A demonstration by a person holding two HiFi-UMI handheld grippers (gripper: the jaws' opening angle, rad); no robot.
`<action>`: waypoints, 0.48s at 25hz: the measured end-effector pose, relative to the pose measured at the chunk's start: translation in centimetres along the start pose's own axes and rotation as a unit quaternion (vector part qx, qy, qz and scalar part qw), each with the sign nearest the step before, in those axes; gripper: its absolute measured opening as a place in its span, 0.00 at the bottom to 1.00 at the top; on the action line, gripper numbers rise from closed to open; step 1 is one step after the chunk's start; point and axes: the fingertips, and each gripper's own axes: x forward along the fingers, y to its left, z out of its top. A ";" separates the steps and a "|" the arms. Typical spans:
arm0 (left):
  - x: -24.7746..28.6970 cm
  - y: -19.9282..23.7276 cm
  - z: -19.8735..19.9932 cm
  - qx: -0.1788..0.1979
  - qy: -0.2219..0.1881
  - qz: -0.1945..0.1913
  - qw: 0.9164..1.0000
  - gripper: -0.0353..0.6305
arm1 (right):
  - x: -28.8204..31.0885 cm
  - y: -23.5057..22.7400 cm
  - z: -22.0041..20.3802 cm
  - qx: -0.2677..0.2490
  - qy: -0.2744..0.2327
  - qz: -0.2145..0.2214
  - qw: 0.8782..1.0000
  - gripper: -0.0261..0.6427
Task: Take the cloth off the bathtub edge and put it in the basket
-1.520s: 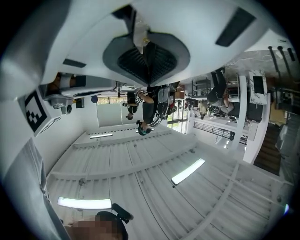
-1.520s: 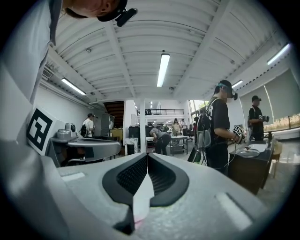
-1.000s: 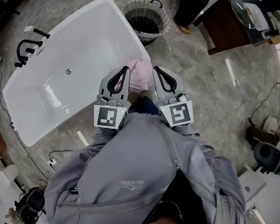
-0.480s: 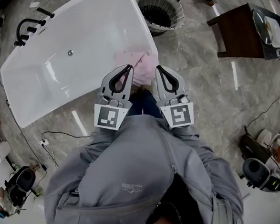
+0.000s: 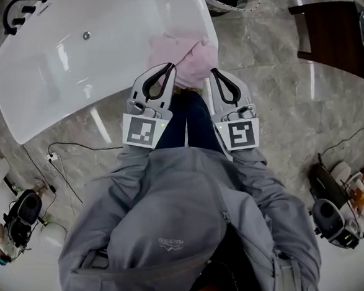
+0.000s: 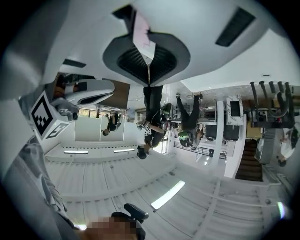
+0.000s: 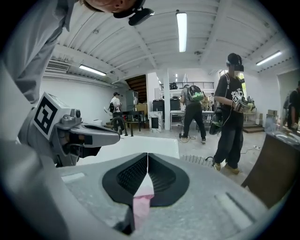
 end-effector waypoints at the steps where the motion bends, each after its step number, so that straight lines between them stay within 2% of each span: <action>1: 0.3 0.3 -1.0 -0.003 0.004 0.001 1.000 0.07 | 0.5 0.0 -1.0 0.000 0.007 0.002 1.000 0.05; 8: 1.7 1.9 -7.6 -0.014 0.041 0.004 0.999 0.07 | 4.0 0.2 -7.8 0.019 0.063 0.024 0.998 0.05; 12: 2.6 2.8 -10.9 -0.008 0.050 0.010 0.999 0.07 | 5.6 0.2 -10.3 0.009 0.076 0.023 0.997 0.05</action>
